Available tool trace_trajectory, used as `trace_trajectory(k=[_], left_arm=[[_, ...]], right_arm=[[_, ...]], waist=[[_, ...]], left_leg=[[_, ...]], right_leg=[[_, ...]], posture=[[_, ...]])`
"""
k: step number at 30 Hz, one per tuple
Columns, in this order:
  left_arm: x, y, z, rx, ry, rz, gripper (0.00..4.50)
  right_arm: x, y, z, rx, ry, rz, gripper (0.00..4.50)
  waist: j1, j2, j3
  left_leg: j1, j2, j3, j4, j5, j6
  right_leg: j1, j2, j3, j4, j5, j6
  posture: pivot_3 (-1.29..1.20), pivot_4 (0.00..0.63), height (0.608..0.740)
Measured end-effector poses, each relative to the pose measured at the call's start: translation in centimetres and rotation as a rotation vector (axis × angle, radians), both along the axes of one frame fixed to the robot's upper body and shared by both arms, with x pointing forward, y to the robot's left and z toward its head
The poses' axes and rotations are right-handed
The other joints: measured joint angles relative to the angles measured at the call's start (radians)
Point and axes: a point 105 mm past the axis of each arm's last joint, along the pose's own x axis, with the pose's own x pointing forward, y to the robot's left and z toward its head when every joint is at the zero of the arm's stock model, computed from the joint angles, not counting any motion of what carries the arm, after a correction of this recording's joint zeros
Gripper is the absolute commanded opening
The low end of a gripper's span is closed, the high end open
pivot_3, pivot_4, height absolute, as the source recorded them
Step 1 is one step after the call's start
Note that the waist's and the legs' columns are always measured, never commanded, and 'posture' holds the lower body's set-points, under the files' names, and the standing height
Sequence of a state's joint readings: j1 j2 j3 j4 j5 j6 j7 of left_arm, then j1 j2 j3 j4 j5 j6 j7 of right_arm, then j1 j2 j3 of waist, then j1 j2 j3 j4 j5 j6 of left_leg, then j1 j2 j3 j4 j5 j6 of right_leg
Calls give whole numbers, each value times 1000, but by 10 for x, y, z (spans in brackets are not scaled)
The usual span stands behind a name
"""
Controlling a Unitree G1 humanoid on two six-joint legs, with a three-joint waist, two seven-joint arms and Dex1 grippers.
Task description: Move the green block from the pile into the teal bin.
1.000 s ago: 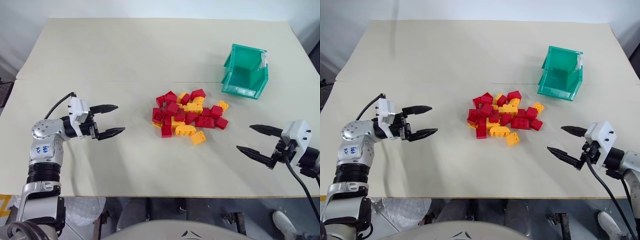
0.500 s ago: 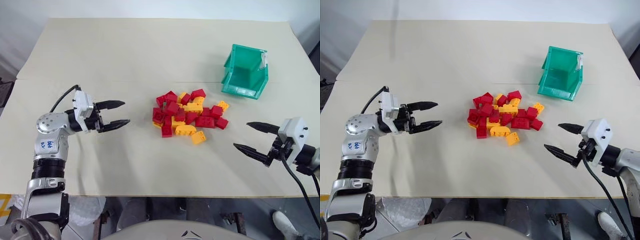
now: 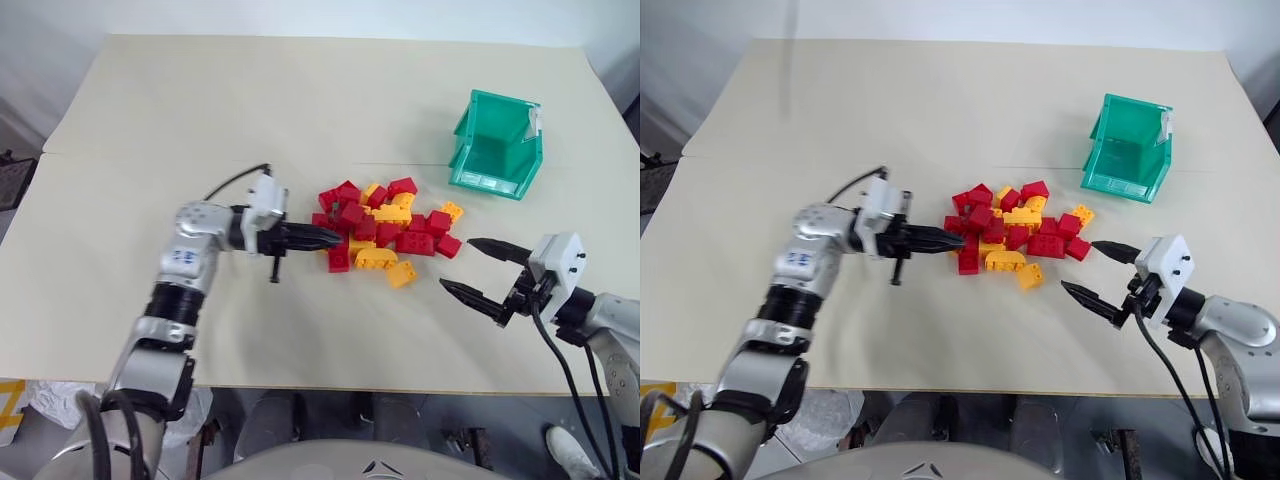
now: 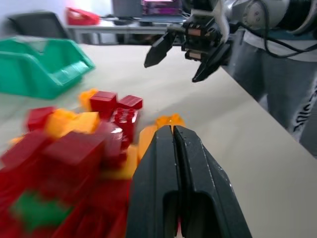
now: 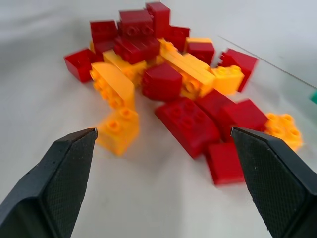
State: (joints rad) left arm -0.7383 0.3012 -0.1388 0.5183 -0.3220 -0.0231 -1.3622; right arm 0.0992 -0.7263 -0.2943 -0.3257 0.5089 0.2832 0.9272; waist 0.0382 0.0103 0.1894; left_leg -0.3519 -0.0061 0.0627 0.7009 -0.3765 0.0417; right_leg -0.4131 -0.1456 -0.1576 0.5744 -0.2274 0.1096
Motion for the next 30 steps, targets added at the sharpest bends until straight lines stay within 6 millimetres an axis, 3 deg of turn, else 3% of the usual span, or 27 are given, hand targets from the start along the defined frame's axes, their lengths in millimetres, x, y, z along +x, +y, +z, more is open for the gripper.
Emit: trace_trajectory(k=[6,8,12,19,23,26,30], left_arm=[[19,-19,-16,31,25,62,42],[37,-23,-20,66,24,168,42],[74,-15,-12,79,1,428,42],[94,1,-6,51,16,593,42],[92,21,-4,23,30,607,42],[78,48,-6,13,45,580,42],[62,93,-4,83,90,617,940]], right_arm=[[-6,1,-5,18,1,-43,4500],[-8,2,-5,17,-3,-51,4500],[-8,2,-6,25,-5,-70,4500],[0,3,4,29,-45,-63,4500],[3,4,6,33,-50,-53,4500],[5,3,4,34,-42,-40,4500],[6,1,3,23,-36,-33,4500]], waist=[[-9,0,0],[-8,-1,0],[-9,-1,0],[-15,-1,0],[-15,-1,0],[-18,-1,0],[-15,-1,1]], left_leg=[[-1,0,2,0,0,1],[0,0,1,0,0,1],[0,0,1,0,-1,2],[1,0,2,0,0,2],[0,0,2,0,0,2],[-1,0,3,0,0,2],[-1,0,2,1,0,2]], right_leg=[[-1,0,0,-1,0,1],[0,0,0,-1,1,1],[0,0,0,0,1,1],[-1,-1,1,0,3,1],[-1,-1,1,0,3,1],[-2,-1,1,0,3,1],[-2,-1,1,0,3,1]], posture=[[0,150,740],[0,150,740],[0,150,740],[0,150,740],[0,150,740],[0,150,740],[0,150,740]])
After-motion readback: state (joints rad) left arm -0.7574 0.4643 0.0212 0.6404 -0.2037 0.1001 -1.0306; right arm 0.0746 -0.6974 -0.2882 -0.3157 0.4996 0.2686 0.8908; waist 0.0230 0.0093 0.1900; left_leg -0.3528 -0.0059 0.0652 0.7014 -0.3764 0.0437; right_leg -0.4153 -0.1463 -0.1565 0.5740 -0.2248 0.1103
